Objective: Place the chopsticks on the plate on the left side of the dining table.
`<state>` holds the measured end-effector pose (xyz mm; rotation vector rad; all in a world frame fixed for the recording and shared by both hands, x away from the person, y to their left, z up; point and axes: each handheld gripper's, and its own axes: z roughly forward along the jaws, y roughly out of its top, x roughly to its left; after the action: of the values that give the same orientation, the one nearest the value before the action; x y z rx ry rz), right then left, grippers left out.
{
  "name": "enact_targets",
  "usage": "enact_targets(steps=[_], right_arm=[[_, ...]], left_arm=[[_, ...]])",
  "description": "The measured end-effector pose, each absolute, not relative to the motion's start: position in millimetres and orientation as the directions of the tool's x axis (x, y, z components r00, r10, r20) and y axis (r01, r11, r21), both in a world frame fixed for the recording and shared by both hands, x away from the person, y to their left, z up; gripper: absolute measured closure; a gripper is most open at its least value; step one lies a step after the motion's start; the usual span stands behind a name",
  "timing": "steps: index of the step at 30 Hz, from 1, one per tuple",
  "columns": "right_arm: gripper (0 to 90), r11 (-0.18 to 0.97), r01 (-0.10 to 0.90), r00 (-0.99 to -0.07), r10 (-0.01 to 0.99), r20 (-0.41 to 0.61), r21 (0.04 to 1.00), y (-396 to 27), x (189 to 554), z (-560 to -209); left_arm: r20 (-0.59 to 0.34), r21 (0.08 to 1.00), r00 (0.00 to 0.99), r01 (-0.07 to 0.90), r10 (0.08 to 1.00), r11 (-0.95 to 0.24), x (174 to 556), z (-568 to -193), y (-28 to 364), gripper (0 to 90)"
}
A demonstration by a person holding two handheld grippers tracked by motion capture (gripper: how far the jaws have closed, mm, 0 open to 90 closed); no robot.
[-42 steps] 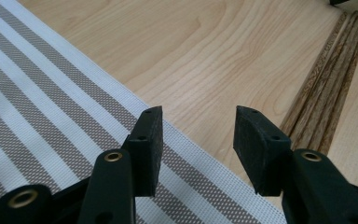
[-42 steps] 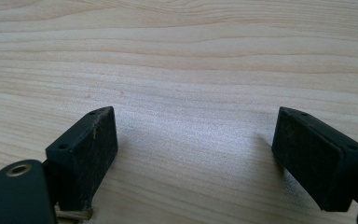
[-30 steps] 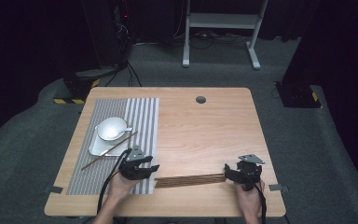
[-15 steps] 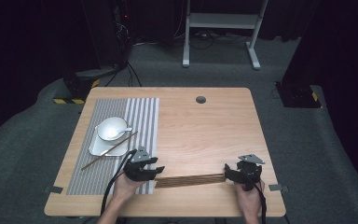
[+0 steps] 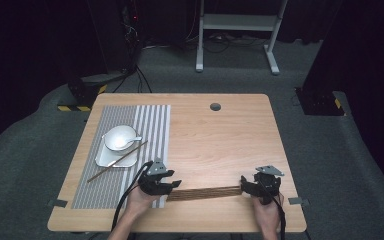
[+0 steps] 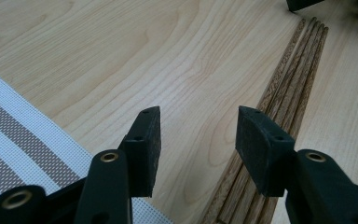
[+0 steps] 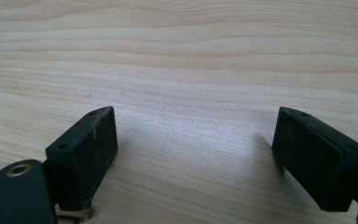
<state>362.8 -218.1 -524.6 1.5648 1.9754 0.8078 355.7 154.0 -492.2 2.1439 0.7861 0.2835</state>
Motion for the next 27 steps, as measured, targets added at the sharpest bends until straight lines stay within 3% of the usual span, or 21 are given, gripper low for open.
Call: enact_targets(steps=[27], right_arm=[[13.6, 0.168, 0.685, -0.223, 0.975, -0.015, 0.709, -218.1, 362.8, -524.6]], left_arm=[[-0.104, 0.770, 0.809, 0.434, 0.579, -0.468, 358.3, -499.1, 125.5, 51.3]])
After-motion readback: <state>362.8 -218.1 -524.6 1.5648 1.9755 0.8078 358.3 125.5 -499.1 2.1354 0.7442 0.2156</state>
